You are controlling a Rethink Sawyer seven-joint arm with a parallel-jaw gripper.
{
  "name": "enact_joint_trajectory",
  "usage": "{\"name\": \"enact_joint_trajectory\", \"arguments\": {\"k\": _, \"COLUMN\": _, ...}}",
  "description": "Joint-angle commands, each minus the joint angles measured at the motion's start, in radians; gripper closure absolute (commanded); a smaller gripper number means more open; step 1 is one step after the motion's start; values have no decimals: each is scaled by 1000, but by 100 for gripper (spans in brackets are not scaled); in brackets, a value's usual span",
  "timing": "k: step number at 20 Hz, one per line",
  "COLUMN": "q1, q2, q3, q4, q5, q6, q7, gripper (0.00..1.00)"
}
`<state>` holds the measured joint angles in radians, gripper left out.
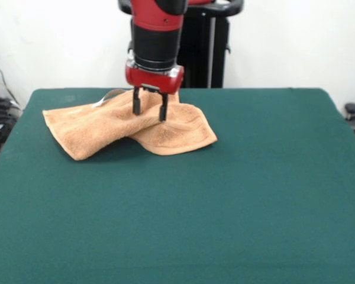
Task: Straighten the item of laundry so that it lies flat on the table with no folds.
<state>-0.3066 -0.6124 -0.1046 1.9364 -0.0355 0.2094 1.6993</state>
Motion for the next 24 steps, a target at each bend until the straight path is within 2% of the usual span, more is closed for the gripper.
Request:
{"name": "enact_joint_trajectory", "arguments": {"k": 1, "q1": 1, "q2": 30, "q3": 119, "q4": 0, "q5": -52, "q6": 107, "q7": 29, "gripper": 0}}
{"name": "enact_joint_trajectory", "arguments": {"k": 11, "q1": 12, "q2": 64, "q3": 126, "q4": -6, "q5": -60, "q6": 67, "q7": 63, "gripper": 0}}
{"name": "enact_joint_trajectory", "arguments": {"k": 24, "q1": 52, "q2": 44, "q3": 134, "q4": 5, "q5": -22, "q6": 90, "q7": 112, "gripper": 0}}
